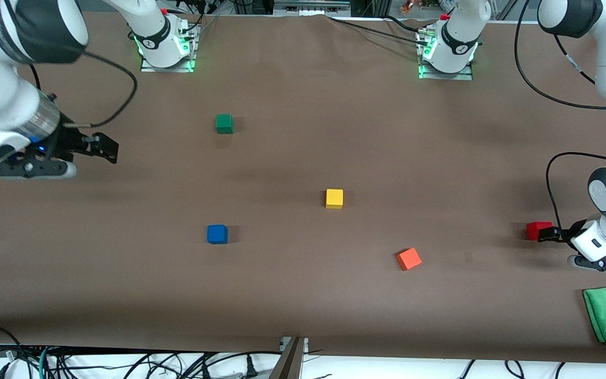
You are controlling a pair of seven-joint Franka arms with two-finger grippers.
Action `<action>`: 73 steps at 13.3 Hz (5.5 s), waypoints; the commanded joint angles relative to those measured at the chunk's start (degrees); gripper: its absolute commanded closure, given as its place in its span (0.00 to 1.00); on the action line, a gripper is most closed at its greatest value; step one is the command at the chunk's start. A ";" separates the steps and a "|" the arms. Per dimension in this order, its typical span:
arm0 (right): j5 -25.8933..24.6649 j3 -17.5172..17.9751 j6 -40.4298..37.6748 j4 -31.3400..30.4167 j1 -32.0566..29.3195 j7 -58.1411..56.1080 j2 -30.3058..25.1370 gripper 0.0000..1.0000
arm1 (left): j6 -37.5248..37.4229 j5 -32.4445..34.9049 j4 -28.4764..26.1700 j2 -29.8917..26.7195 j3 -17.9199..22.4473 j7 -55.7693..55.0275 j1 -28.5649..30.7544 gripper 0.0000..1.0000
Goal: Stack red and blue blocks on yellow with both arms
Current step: 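Grasp the red block with the left gripper while the right gripper reaches blue, then lift the red block with the left gripper while the right gripper grasps blue, then lower the red block onto the yellow block and open the left gripper, then carry the blue block toward the stack while the left gripper withdraws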
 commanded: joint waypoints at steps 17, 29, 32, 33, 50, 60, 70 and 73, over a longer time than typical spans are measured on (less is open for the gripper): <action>15.62 0.45 34.70 1.87 10.66 12.41 27.69 0.00 | -8.30 -2.88 -4.49 -7.12 -6.76 -5.48 0.12 0.97; 9.56 0.36 42.46 2.48 10.58 8.54 33.33 0.52 | -11.57 -2.35 -1.06 -7.68 -13.30 -43.88 -35.81 0.88; 9.47 0.19 38.70 5.81 10.49 8.45 32.71 0.57 | -8.59 -2.27 -1.06 -5.65 -13.29 -47.94 -39.08 0.88; 9.64 0.19 35.63 7.74 10.66 8.54 32.54 0.57 | -8.40 -2.18 -1.14 -5.04 -13.30 -49.17 -39.78 0.88; 10.43 0.45 15.39 25.60 11.63 13.46 32.10 0.56 | -2.77 3.18 -3.08 -2.92 -12.59 -58.58 -43.74 0.87; 10.17 0.45 15.74 25.60 12.77 15.66 32.45 0.56 | -5.05 3.01 -2.91 -4.41 -12.33 -58.58 -42.51 0.00; 9.73 0.36 16.70 27.09 24.88 39.79 32.62 0.56 | -19.46 2.30 6.85 -11.71 -12.94 -50.98 -24.52 0.00; 9.73 0.28 19.68 27.79 30.16 48.85 34.46 0.56 | -23.59 2.13 6.85 -14.16 -13.12 -34.72 -16.34 0.00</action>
